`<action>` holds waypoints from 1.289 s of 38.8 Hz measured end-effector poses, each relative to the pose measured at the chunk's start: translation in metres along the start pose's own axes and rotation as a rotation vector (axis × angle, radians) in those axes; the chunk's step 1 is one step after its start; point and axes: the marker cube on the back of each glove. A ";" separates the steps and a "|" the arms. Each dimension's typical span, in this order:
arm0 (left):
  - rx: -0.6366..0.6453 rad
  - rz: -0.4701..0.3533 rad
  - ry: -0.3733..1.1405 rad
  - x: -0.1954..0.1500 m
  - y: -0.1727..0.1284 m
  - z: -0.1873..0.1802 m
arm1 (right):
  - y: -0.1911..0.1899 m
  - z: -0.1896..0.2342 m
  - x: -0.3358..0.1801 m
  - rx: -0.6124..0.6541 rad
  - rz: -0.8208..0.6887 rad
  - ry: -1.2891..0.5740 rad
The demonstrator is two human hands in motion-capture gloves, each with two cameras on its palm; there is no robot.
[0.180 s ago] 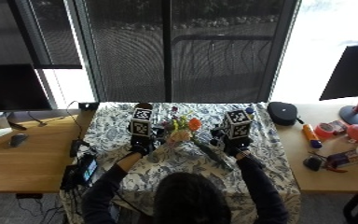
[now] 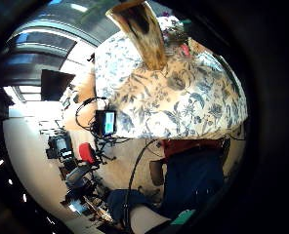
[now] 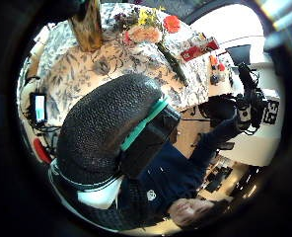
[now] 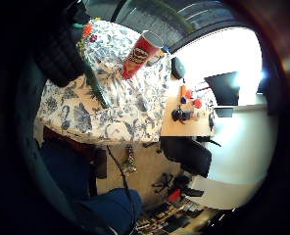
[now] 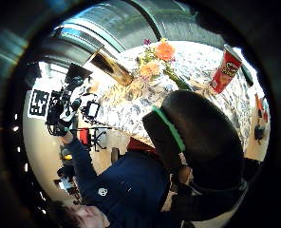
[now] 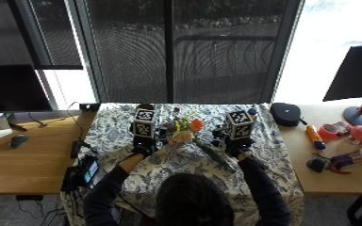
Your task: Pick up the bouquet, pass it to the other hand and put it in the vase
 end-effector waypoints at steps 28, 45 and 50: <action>-0.011 0.030 0.034 0.012 0.002 -0.008 | 0.005 -0.011 -0.001 -0.021 0.026 0.053; 0.028 0.056 0.045 0.008 -0.002 -0.008 | -0.017 -0.018 0.015 -0.045 0.117 0.033; 0.042 0.069 0.055 0.007 -0.009 -0.004 | -0.036 -0.006 0.035 -0.031 0.214 0.000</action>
